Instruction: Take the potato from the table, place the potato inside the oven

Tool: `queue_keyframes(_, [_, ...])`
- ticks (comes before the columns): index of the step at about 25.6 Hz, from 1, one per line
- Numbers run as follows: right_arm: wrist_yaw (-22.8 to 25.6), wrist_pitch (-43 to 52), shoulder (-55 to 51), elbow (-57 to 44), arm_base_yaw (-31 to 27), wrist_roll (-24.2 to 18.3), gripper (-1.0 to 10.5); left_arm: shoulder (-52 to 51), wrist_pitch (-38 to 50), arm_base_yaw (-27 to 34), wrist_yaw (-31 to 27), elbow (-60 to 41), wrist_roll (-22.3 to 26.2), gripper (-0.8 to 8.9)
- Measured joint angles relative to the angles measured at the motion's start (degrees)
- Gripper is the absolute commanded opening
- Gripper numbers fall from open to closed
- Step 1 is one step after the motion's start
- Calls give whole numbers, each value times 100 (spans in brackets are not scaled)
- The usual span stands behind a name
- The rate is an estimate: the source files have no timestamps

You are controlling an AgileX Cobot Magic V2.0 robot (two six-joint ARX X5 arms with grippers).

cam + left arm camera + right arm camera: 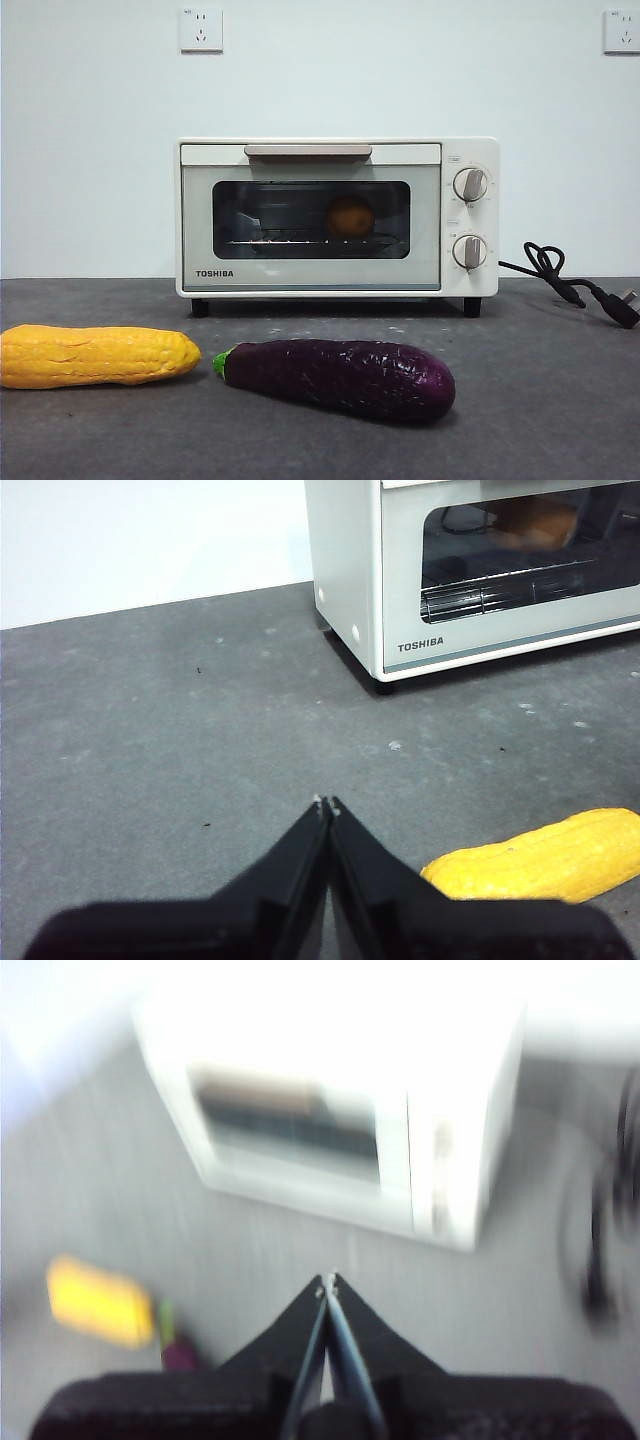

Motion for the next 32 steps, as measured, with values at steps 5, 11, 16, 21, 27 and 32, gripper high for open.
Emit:
queue_keyframes(5, [420,2236,-1617,-2343,-890,31,1,0,0,0,-2,0,0,-4])
queue_keyframes(11, [737,3348,-2695,-4223,-953,525,1,0,0,0,-2,0,-2,-4])
queue_keyframes(16, [820,3373,-3235,-5180,-951,852,1,0,0,0,-2,0,0,-4])
queue_keyframes(21, [835,3069,-3338,-5379,-951,881,1,0,0,0,-2,0,-2,-4])
queue_keyframes(27, [844,3069,-3342,-5379,-949,647,1,0,0,0,-2,0,-2,-4])
queue_keyframes(32, [844,3071,-3342,-5379,-946,643,1,0,0,0,0,0,-2,-4])
